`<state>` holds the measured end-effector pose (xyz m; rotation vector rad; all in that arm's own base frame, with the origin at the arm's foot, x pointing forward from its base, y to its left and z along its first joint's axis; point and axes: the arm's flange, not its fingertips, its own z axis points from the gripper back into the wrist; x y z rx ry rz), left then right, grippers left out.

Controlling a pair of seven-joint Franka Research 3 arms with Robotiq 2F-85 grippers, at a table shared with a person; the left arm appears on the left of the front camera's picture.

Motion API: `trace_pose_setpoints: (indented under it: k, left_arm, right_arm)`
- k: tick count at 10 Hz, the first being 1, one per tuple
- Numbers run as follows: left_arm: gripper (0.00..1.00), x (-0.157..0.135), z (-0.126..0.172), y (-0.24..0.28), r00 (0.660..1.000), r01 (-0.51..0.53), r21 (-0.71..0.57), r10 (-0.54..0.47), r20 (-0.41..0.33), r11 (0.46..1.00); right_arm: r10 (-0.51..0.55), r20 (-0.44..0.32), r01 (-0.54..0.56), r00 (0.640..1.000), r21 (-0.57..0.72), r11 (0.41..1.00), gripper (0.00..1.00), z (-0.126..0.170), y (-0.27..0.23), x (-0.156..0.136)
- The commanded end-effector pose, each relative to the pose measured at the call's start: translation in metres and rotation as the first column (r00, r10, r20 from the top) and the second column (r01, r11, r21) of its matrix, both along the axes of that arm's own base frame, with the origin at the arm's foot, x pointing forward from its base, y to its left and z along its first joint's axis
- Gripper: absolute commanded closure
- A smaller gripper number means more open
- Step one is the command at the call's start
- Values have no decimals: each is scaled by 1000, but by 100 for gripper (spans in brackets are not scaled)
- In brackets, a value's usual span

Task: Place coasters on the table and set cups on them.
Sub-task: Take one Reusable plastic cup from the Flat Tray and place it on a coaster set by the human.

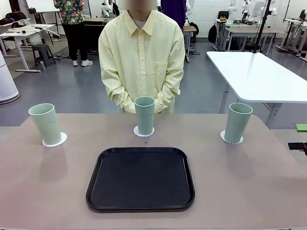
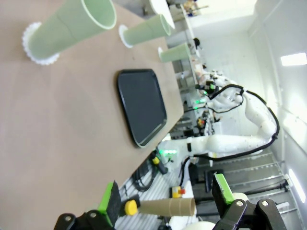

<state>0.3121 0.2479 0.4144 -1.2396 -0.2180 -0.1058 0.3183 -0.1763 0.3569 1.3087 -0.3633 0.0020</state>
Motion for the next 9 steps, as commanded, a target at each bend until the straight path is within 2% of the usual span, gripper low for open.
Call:
trace_pose_setpoints:
  k: [1,9]
  left_arm:
    - [0,-3,2,1,1000,4,0,-4,3,1000]
    - [0,-3,2,1,1000,4,0,-4,3,1000]
  right_arm:
    - [-7,0,7,1000,3,1000,0,1,0,-1]
    - [-7,0,7,1000,3,1000,0,1,0,-1]
